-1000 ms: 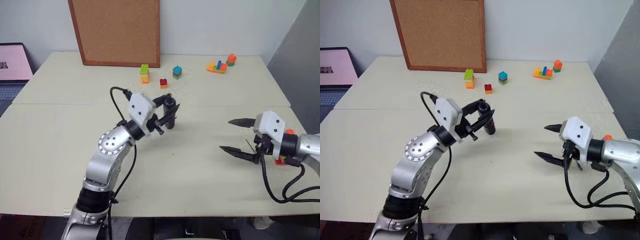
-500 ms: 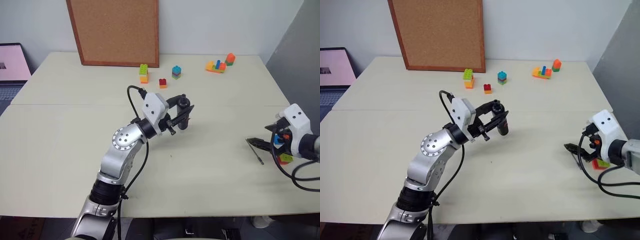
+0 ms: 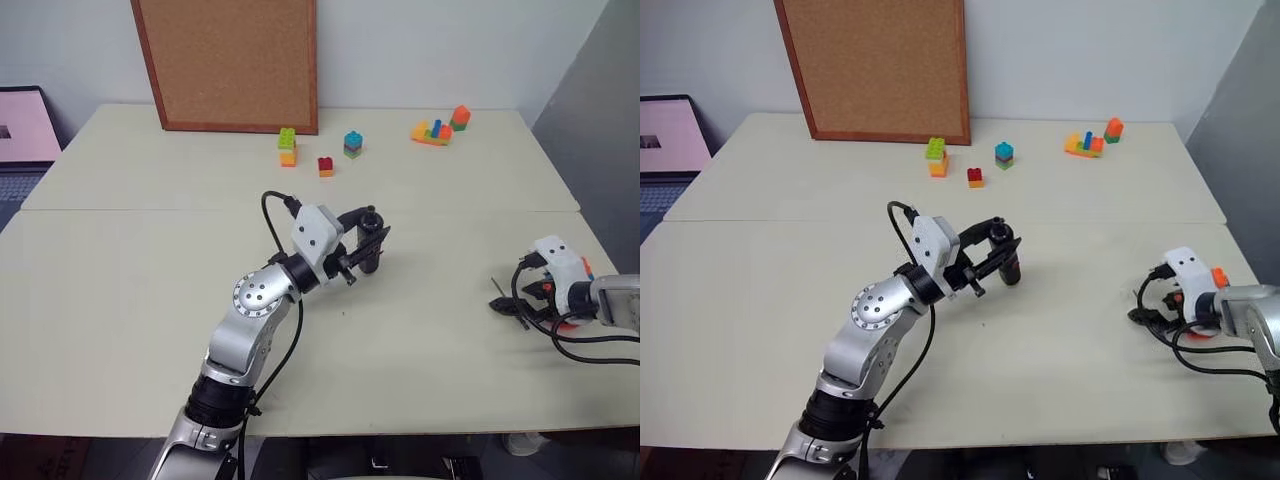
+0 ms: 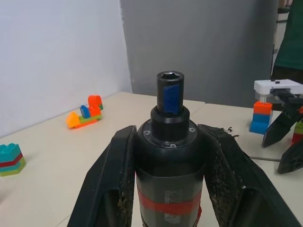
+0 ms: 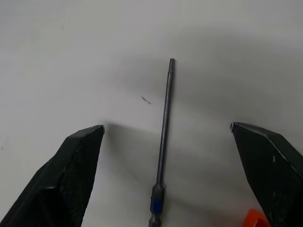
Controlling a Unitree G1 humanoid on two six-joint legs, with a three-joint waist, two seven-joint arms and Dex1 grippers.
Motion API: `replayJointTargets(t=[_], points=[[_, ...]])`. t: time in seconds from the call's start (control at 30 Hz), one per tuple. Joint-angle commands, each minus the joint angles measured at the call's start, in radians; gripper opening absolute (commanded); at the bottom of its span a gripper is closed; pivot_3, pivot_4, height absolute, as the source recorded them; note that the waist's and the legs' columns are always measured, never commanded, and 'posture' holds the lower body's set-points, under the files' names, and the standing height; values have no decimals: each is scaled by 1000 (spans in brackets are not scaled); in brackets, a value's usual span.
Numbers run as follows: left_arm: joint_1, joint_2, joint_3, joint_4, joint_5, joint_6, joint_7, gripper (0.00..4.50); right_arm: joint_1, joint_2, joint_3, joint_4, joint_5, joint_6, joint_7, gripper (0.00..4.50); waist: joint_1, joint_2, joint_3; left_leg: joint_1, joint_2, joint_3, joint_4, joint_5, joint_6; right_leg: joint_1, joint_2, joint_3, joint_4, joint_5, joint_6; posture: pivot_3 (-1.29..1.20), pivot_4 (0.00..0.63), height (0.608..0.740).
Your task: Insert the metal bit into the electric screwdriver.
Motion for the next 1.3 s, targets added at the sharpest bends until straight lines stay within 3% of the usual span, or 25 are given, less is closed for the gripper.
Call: replayJointTargets(t=[0.03, 0.17, 0.67, 1.03, 1.3], points=[[-6, -14, -1, -53, 5, -37, 10, 1652, -26, -8, 29, 14, -21, -2, 11, 4500, 0, 0, 0, 0, 0, 0, 0, 0, 0, 0, 0, 0, 0, 0, 0, 0, 150, 740], [3, -20, -9, -57, 11, -41, 15, 1652, -64, 3, 72, 56, -34, 6, 22, 4078, -3, 0, 0, 2, 0, 0, 0, 0, 0, 1, 0, 1, 1, 1, 1, 0, 150, 740], [11, -18, -8, -50, 29, -53, 20, 1652, -119, 47, 110, 60, -47, 51, 45, 32, -4, 0, 0, 4, 0, 0, 0, 0, 0, 2, 1, 0, 1, 1, 1, 0, 150, 740], [-17, -13, 12, -60, 8, -13, 26, 1652, -163, 145, -36, 31, -34, 94, -37, 0, -10, 0, 0, 5, 0, 0, 0, 0, 0, 2, 2, 1, 2, 2, 0, 0, 150, 740], [-102, -11, 88, -74, -132, 162, 15, 1652, -111, 238, -181, -209, 18, -7, -81, 0, -3, 1, 0, 2, 0, -1, 0, 0, 0, 1, 2, 0, 1, 2, 0, 0, 150, 740]])
